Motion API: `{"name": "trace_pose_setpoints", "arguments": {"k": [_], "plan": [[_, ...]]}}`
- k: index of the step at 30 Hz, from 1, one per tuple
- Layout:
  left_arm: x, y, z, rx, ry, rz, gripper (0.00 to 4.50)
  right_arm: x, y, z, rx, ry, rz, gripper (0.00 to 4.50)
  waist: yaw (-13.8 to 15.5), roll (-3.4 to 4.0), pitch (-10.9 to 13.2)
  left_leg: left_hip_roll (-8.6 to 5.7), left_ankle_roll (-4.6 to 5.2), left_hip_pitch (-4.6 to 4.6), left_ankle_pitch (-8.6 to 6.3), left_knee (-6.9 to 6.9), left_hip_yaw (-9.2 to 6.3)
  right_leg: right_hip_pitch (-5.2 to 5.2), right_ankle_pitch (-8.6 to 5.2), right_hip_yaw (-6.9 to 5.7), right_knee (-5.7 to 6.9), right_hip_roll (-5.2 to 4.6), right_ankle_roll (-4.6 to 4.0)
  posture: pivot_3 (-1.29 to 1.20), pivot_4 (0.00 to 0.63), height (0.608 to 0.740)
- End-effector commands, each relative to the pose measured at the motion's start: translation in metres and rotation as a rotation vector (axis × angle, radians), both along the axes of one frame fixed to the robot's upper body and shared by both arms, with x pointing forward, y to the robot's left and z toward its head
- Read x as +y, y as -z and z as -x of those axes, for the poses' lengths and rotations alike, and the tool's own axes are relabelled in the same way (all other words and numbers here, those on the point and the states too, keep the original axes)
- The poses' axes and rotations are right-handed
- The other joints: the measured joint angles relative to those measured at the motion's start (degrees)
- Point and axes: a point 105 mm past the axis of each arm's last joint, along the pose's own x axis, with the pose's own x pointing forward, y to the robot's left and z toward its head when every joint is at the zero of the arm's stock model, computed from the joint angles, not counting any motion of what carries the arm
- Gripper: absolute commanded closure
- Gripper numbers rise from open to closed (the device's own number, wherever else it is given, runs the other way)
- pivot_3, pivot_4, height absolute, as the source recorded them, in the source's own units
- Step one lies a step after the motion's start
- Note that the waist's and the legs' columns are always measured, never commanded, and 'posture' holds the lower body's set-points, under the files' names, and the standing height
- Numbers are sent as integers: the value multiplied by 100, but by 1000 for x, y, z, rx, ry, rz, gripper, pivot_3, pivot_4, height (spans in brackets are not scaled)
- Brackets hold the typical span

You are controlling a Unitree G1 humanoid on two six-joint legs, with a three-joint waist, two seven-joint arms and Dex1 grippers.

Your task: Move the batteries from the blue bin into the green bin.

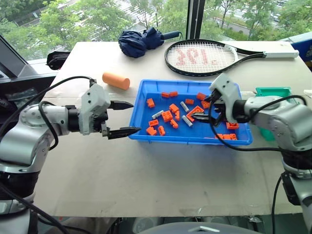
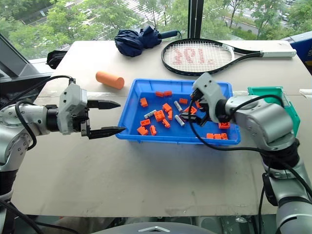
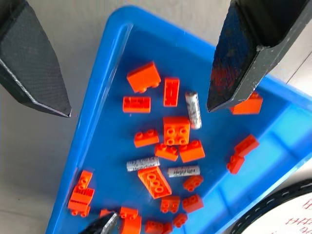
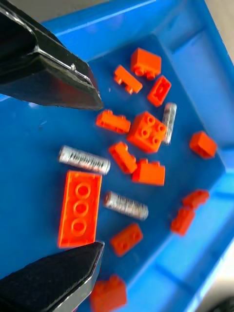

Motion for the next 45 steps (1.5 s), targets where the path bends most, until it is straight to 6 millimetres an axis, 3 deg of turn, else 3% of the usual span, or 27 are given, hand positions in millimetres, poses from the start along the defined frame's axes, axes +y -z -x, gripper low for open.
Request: {"name": "trace_pose_setpoints", "arguments": {"k": [1,7,21,35,38,40,45], "plan": [[2,-11,6,-55,6,-11,0,17,-3,1,-34,-80,-8,190,-27,0,0,0,0,0,0,0,0,0,0,1,1,0,0,0,150,740],[0,-11,8,-54,-1,4,0,28,17,14,115,-159,17,190,-72,0,0,3,0,3,0,-1,-4,-1,0,-4,7,3,0,0,150,740],[-6,-11,7,-59,9,17,0,29,38,3,308,-48,-26,190,-84,0,0,3,0,6,0,-4,-4,-3,0,-2,8,5,0,0,150,740],[-8,-11,8,-67,0,22,0,38,52,-13,193,-3,96,190,-94,0,0,3,-1,6,0,-4,-2,-7,0,0,11,6,0,0,150,740],[-7,-11,9,-66,-4,19,0,43,60,-6,155,-30,147,1479,-97,1,0,3,-1,5,0,-4,-2,-8,0,1,11,7,0,0,150,740],[-7,-11,9,-65,-4,18,0,43,62,-5,119,-41,183,1993,-98,1,0,3,-1,6,0,-4,-2,-8,0,1,11,7,0,0,150,740],[-8,-11,9,-62,1,16,0,39,52,0,61,-49,201,4129,-93,1,0,3,-1,6,0,-3,-2,-8,0,1,11,7,0,0,150,740]]}}
